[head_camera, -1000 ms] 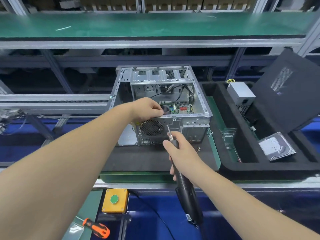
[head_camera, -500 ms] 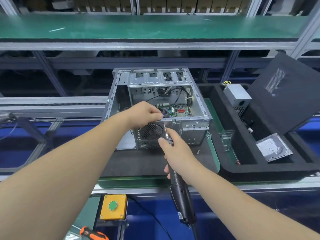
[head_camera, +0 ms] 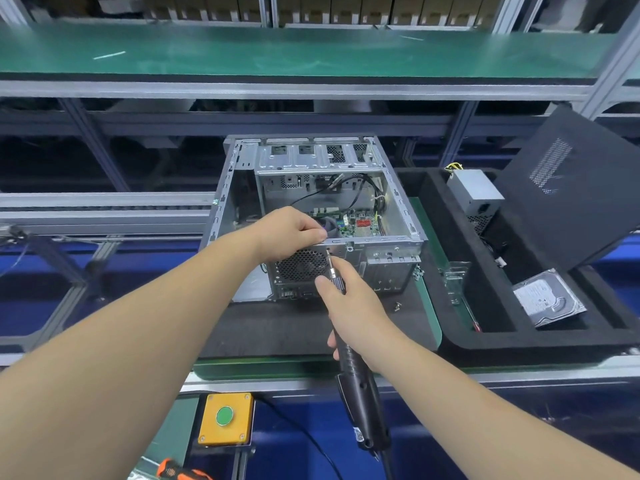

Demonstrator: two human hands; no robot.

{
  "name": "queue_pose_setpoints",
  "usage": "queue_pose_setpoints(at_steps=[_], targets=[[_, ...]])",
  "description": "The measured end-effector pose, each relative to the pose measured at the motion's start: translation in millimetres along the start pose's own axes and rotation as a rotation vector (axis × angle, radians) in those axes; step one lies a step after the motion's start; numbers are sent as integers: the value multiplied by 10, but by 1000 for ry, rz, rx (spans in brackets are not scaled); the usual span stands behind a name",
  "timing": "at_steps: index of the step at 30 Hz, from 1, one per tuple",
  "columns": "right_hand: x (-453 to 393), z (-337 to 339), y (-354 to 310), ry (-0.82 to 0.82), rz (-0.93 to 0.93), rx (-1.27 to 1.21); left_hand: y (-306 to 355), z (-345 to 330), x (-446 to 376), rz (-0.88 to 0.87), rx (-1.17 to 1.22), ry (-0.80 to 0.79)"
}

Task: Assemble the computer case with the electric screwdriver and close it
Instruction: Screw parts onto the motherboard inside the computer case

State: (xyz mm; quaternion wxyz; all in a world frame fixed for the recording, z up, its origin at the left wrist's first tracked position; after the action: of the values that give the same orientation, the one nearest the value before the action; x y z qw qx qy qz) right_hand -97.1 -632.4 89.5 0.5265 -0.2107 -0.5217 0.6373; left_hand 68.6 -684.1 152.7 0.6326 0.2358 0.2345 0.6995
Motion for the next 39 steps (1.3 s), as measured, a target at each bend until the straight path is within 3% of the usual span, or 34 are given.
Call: queue_pose_setpoints(at_steps=[26,39], targets=[[35,-13,-47,26,-66,-100,-57,-42,7,-49,-45,36],[203,132,-65,31,-283,-251,-37,-47,78,-29,-127,64]])
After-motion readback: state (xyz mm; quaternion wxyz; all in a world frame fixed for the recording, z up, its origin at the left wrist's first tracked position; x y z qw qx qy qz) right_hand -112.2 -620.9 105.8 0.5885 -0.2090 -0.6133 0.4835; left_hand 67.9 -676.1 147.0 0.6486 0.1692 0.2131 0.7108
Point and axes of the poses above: each hand's wrist, its own x-axis away from the middle knuckle, its own z-axis out of the back of the hand, y = z × x, the point moved 7 cm from there along -x, towards the middle knuckle, and after that the axes turned 6 degrees about y, right-handed, at the moved point
